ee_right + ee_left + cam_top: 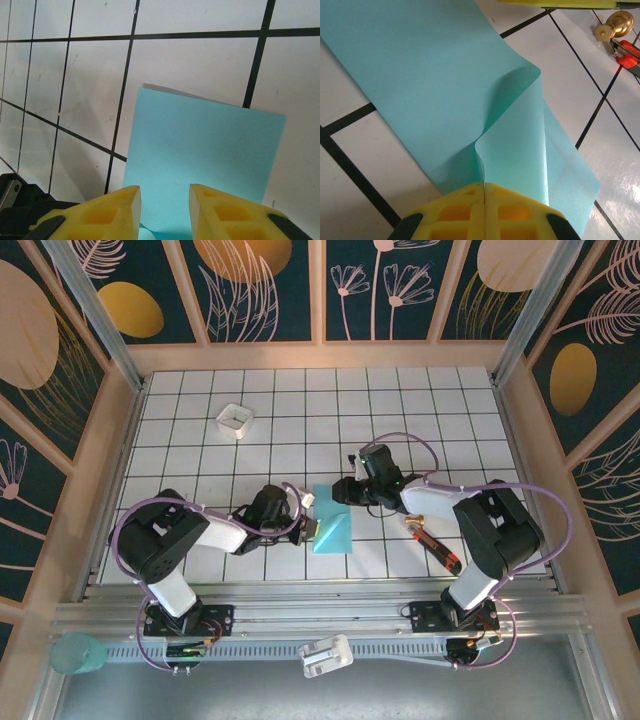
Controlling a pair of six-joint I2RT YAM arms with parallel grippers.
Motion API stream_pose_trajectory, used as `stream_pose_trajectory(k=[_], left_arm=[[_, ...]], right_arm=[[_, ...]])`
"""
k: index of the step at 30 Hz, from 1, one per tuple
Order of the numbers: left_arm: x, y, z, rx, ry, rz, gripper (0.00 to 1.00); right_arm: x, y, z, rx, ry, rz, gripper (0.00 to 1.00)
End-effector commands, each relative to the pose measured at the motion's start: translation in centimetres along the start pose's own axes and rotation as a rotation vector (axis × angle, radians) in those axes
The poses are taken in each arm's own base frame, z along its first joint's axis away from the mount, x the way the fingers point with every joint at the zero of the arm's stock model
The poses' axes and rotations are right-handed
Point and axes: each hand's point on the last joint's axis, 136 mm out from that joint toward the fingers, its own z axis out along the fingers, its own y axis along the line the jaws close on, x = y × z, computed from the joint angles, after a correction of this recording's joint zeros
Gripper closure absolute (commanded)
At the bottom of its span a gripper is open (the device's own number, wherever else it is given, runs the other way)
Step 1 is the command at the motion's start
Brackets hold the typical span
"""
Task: Fold a paper plane with a square sheet of paper (pick it up from the middle)
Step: Fold the triangle a second time at the center of the table.
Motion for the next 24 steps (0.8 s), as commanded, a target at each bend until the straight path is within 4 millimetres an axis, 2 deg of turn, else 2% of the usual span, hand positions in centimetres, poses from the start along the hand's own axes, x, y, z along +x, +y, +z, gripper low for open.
stream_pose_trajectory(k=[1, 10, 16, 20, 24], left_arm=[[1.5, 2.0, 0.6, -0.076, 0.065, -0.023, 1.0], [1.6, 2.5, 0.6, -0.107, 0.089, -0.035, 1.0], [2.2, 3.3, 0.8, -0.147, 0.117, -0.055, 1.0], [2.4, 3.6, 0.8, -0.161, 0.13, -0.065, 1.0], [2.6, 3.9, 0.9, -0.18, 0.143, -0.072, 1.0]], right_arm=[[0.1, -0.6, -0.6, 0.028, -0.007, 0.011, 0.69], [0.3, -0.6, -1.4, 0.036, -0.016, 0.031, 0.7], [1.1, 0.7, -3.1, -0.031, -0.045, 0.089, 0.76], [3.2, 2.6, -3.4, -0.116, -0.035, 0.139, 0.88], [5.8, 4.6, -2.7, -0.197, -0.006, 0.195, 0.94]])
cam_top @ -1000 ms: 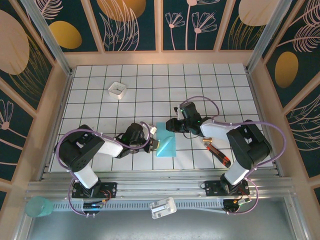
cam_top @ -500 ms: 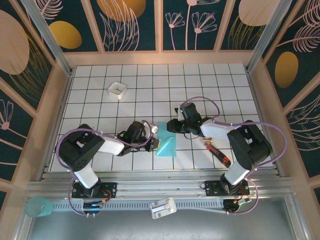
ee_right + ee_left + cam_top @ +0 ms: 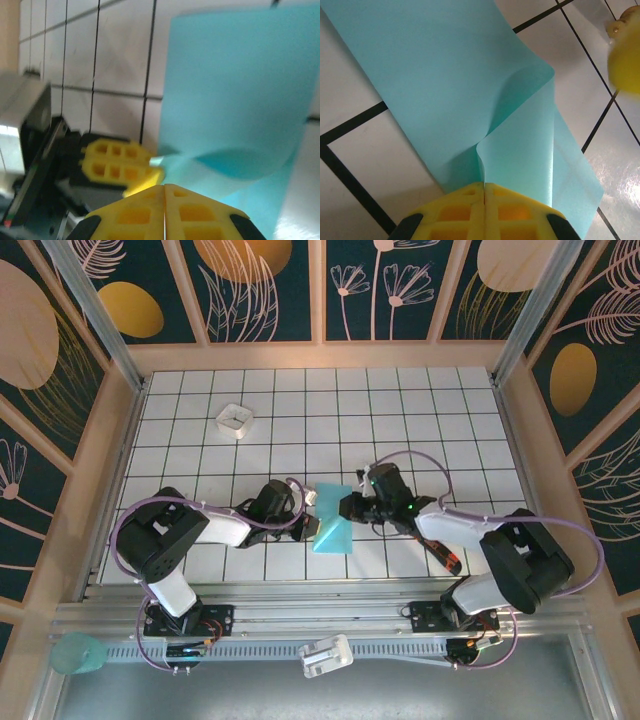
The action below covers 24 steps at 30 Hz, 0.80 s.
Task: Fold a paper plane with a square sheet of paper (pick it up from the middle)
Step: Fold the triangle a second time at the center of the table.
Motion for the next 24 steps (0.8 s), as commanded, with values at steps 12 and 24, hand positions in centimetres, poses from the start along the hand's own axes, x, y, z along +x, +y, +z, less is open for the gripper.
stream_pose_trajectory(k=[12, 24], left_arm=[[3.4, 4.5, 0.9, -0.185, 0.116, -0.073, 1.0], [3.5, 4.5, 1.0, -0.185, 0.119, -0.074, 1.0]], right_arm=[[5.3, 3.5, 2.9, -0.13, 0.077, 0.148, 1.0], [6.3, 3.2, 4.4, -0.13, 0.098, 0.154, 1.0]])
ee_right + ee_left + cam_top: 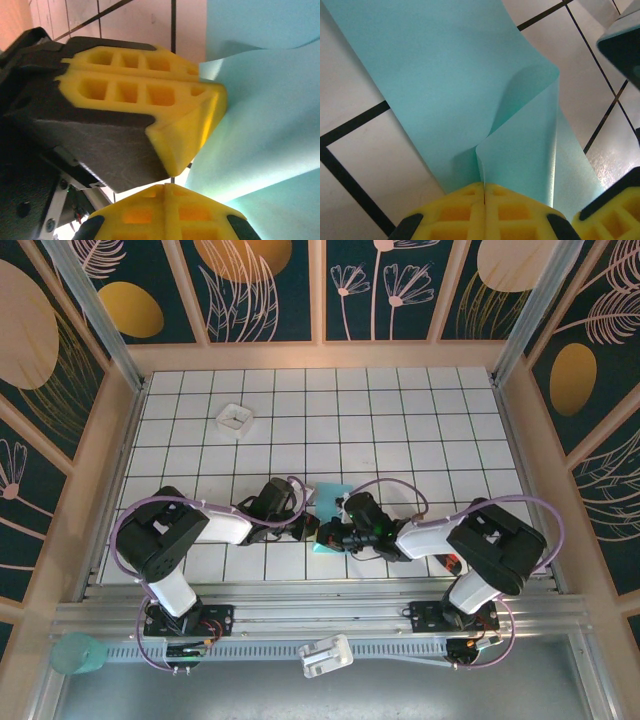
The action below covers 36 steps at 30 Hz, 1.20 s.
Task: Fold a paper plane with a square sheet of paper (pick it up from the middle)
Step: Fold the triangle a second time at the center of the table.
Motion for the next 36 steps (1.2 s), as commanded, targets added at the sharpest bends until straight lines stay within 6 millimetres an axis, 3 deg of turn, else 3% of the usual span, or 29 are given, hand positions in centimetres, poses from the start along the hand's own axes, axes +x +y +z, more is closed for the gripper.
stream_pose_trajectory(k=[1, 23, 36], left_arm=[[3.4, 4.5, 0.9, -0.176, 0.096, -0.063, 1.0], [3.2, 4.7, 1.1, -0.185, 0.098, -0.069, 1.0], [2.9, 4.9, 1.0, -0.207, 0.09, -0.091, 1.0]], right_arm=[[-0.4, 0.7, 0.6, -0.022, -0.017, -0.008, 1.0], [0.4, -2.0, 1.3, 0.047, 0.013, 0.027, 1.0], [1.4, -2.3, 1.4, 0.064, 0.046, 0.021, 1.0]])
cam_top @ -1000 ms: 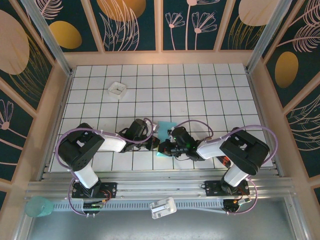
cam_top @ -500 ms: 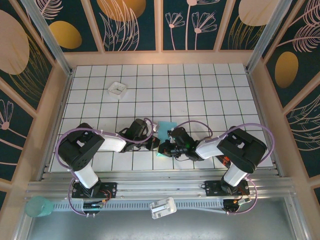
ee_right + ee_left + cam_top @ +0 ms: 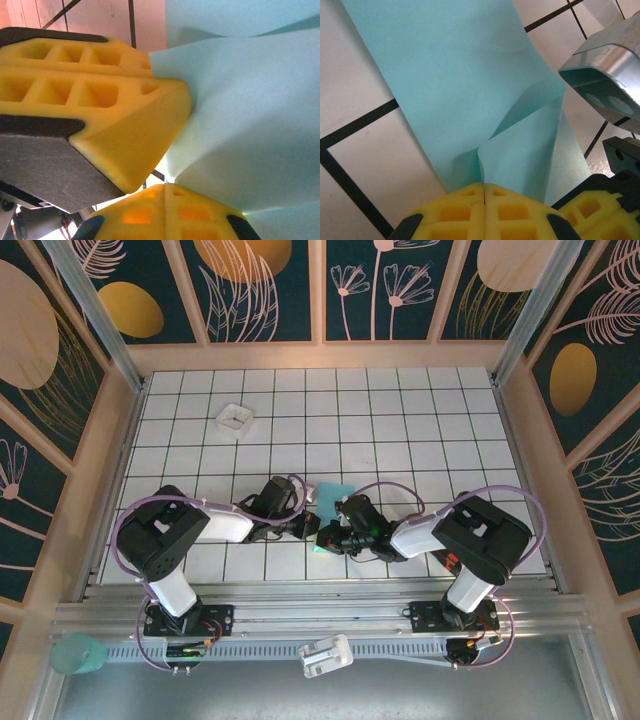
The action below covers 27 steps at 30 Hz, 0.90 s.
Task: Fold a paper plane with a square sheet of paper (pick it up from the middle)
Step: Fold the triangle a second time at the center of the table.
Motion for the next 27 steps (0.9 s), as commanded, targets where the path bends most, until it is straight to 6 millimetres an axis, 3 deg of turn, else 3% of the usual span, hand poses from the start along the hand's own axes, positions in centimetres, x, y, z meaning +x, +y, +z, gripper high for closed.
stream_pose_trajectory(k=[1, 21, 27], left_arm=[[2.8, 5.0, 0.9, -0.204, 0.074, -0.059, 1.0], [3.4, 5.7, 1.0, -0.232, 0.087, -0.065, 1.0], [3.4, 5.8, 1.0, -0.239, 0.09, -0.061, 1.0]], right_arm=[[1.1, -0.7, 0.3, 0.031, 0.029, -0.002, 1.0], [3.2, -0.7, 0.6, 0.058, 0.076, -0.016, 1.0], [2.9, 0.7, 0.5, 0.028, 0.079, -0.062, 1.0]])
